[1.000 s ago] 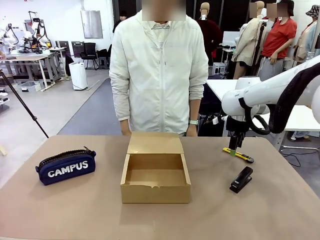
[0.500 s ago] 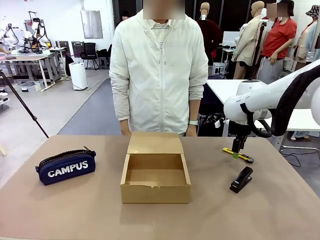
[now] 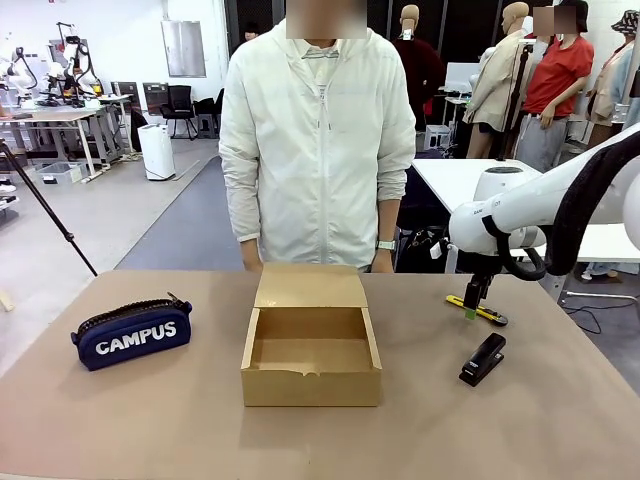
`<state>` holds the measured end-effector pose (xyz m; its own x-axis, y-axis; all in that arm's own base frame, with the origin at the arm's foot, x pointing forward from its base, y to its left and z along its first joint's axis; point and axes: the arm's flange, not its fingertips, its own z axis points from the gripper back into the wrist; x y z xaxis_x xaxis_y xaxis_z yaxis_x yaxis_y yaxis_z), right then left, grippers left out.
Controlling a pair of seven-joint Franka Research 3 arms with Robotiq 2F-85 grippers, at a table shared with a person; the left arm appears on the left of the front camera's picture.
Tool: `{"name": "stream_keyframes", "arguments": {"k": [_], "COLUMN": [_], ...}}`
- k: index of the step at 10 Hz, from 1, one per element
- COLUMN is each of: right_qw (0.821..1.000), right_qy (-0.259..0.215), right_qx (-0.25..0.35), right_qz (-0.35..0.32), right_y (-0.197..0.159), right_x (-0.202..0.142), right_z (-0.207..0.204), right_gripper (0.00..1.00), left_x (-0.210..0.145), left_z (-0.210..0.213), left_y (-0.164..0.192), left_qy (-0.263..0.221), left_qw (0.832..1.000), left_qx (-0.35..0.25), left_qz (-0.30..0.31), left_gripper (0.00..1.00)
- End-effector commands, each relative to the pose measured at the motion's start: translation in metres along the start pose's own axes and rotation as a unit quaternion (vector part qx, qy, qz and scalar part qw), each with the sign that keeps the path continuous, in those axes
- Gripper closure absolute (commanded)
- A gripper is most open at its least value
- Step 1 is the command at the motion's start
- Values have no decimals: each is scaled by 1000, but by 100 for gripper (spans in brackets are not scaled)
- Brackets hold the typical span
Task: Pack the items into the box.
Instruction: Pick up the item indicated by the person and place it inside the Mailer Box.
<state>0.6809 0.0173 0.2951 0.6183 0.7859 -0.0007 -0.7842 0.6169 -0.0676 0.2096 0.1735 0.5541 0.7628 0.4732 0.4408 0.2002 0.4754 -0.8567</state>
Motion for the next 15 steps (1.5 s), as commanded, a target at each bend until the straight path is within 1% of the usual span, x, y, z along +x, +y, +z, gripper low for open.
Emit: {"name": "stream_keyframes", "arguments": {"k": [1, 3, 4, 5, 6, 11, 15], "right_qw": [1000, 1000, 1000, 1000, 1000, 1000, 1000], "right_qy": [2, 2, 12, 16, 20, 11, 13], "right_qx": [-21, -22, -11, -6, -1, -2, 4], "right_qz": [-2, 1, 1, -1, -1, 1, 2], "right_y": [3, 3, 3, 3, 3, 4, 4], "right_x": [-6, -5, -5, -5, -6, -7, -6], "right_z": [0, -3, -5, -4, -4, -4, -6], "right_gripper": [0, 0, 20, 78, 100, 100, 100], "left_x": [1, 1, 1, 1, 1, 1, 1], "left_z": [1, 1, 1, 1, 1, 1, 1], "left_y": [0, 0, 0, 0, 0, 0, 0], "left_qy": [-4, -4, -4, -4, -4, -4, -4], "left_qw": [1000, 1000, 1000, 1000, 1000, 1000, 1000], "left_qx": [-9, -9, -9, -9, -9, -9, -9], "left_qz": [-9, -9, -9, -9, -9, -9, -9], "left_gripper": [0, 0, 0, 0, 0, 0, 0]}}
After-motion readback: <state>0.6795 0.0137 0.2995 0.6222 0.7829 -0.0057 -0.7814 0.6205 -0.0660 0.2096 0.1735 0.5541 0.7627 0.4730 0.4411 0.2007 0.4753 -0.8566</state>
